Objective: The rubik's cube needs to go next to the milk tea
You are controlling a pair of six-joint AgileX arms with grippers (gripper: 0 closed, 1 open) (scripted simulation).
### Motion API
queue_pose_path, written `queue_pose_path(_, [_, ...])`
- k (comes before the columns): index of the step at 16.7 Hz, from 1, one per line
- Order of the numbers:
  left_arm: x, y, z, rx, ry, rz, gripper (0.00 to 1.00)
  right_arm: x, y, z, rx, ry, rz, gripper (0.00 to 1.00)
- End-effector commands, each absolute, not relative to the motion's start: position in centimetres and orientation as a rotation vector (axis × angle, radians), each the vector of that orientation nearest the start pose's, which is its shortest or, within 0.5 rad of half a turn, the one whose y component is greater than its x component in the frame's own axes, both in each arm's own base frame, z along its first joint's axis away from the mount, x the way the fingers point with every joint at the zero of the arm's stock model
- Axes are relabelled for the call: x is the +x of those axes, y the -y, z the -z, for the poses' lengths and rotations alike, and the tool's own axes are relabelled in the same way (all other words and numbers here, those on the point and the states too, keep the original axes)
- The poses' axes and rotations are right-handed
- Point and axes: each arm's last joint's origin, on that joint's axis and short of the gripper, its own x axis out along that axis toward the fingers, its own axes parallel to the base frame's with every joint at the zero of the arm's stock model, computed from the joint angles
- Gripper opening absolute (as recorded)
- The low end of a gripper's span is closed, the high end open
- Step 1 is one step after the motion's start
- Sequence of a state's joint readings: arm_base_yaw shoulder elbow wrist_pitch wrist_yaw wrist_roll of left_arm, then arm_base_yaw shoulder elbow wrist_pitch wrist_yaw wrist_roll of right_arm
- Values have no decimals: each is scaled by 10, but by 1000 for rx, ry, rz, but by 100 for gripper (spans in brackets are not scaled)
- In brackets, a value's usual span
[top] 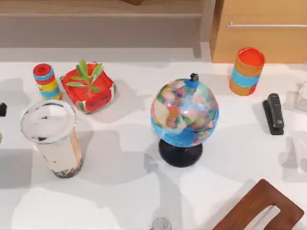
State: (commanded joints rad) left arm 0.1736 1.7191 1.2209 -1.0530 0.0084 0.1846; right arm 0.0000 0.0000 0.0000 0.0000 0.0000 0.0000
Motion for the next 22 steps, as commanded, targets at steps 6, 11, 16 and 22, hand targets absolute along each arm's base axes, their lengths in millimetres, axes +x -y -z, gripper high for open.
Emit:
queue_pose_path(6, [308,-58,-205,6,-1509,2,0,106,1,-160,0,0,0,100])
queue_pose_path(11, [308,-58,-205,7,-1485,-3,0,106,1,-160,0,0,0,100])
queue_pose_path(16, [306,-55,-191,8,-1510,5,0,106,1,-160,0,0,0,100])
queue_pose_path(22, [304,-52,-173,4,-1571,22,0,106,1,-160,0,0,0,100])
